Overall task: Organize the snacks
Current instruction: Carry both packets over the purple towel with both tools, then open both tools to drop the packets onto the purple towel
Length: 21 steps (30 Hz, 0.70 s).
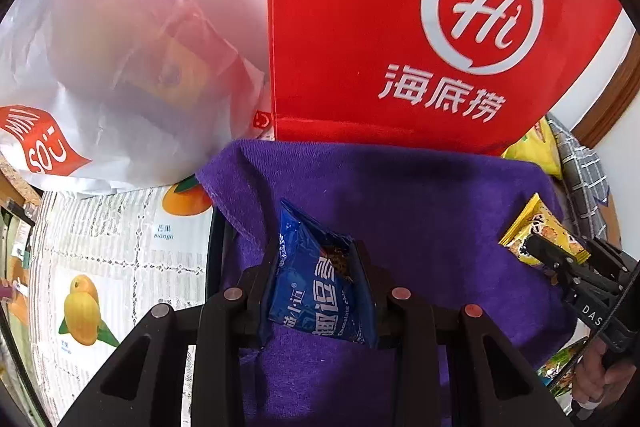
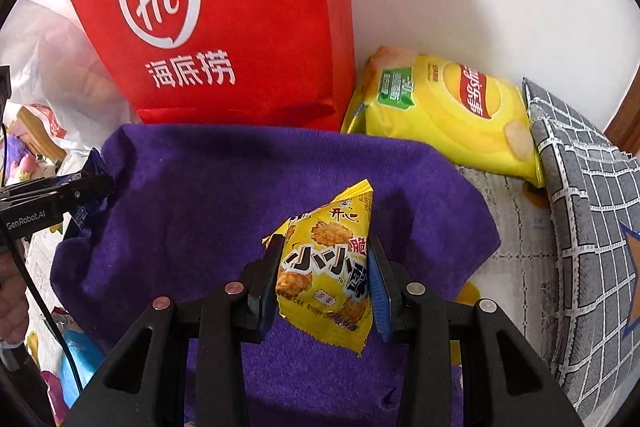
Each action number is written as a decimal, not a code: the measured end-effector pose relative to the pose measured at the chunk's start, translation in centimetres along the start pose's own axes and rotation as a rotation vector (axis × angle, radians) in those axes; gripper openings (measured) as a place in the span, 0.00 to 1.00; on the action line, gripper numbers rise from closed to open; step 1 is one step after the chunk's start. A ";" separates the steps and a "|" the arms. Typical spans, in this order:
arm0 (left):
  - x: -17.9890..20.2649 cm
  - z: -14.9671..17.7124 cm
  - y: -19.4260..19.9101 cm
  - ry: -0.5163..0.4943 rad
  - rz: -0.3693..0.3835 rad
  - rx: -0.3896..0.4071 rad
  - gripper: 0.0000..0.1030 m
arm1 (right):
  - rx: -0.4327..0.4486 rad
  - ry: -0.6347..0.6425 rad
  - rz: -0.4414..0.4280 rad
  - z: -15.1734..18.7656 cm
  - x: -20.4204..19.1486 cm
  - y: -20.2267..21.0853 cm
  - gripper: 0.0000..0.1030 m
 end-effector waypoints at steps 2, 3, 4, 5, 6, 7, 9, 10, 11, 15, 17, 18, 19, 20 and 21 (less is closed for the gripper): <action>-0.1 0.2 -0.4 0.002 -0.005 -0.016 0.31 | -0.016 -0.005 0.000 0.3 0.1 -0.4 0.38; -0.2 0.3 -0.6 0.003 -0.008 -0.024 0.31 | -0.022 -0.006 0.004 0.4 0.1 -0.6 0.38; -0.2 0.3 -0.8 0.004 -0.011 -0.030 0.31 | -0.027 -0.005 0.006 0.5 0.1 -0.7 0.38; -0.2 0.4 -0.9 0.004 -0.013 -0.036 0.31 | -0.032 -0.001 0.009 0.6 0.0 -0.8 0.38; -0.1 0.5 -1.0 0.004 -0.014 -0.039 0.31 | -0.033 0.006 0.012 0.7 -0.1 -0.8 0.38; -0.2 0.5 -1.1 0.005 -0.015 -0.043 0.31 | -0.030 0.009 0.013 0.7 -0.2 -0.8 0.38; -0.1 0.7 -1.3 0.004 -0.022 -0.048 0.31 | -0.034 0.012 0.014 0.8 -0.3 -0.9 0.38; -0.1 0.7 -1.4 0.003 -0.024 -0.050 0.31 | -0.039 0.014 0.015 0.8 -0.3 -1.0 0.38; 0.1 0.7 -1.7 0.003 -0.024 -0.054 0.31 | -0.043 0.015 0.017 0.9 -0.4 -1.1 0.38; 0.2 0.9 -2.1 0.003 -0.019 -0.067 0.31 | -0.045 0.017 0.014 0.7 -0.5 -1.5 0.38; 0.1 0.9 -2.3 -0.002 -0.027 -0.069 0.31 | -0.046 0.022 0.015 0.6 -0.6 -1.6 0.38; 0.1 1.0 -2.4 -0.005 -0.030 -0.071 0.31 | -0.046 0.023 0.014 0.6 -0.6 -1.6 0.38; 0.0 1.0 -2.5 -0.006 -0.033 -0.073 0.31 | -0.046 0.023 0.015 0.7 -0.6 -1.6 0.38; 0.1 1.1 -2.6 -0.007 -0.032 -0.076 0.31 | -0.044 0.025 0.016 0.7 -0.6 -1.6 0.38; 0.2 1.1 -2.8 -0.007 -0.029 -0.081 0.31 | -0.043 0.028 0.017 0.7 -0.6 -1.6 0.38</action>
Point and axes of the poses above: each gripper's, at about its wrist camera, not at the fingertips, and y roughly against the way its jaws point, x to its right, z to its underside, the point moved 9 cm from there along -y, roughly the way its jaws point, and after that the axes turned 4 degrees about x, right-handed, at the moved point
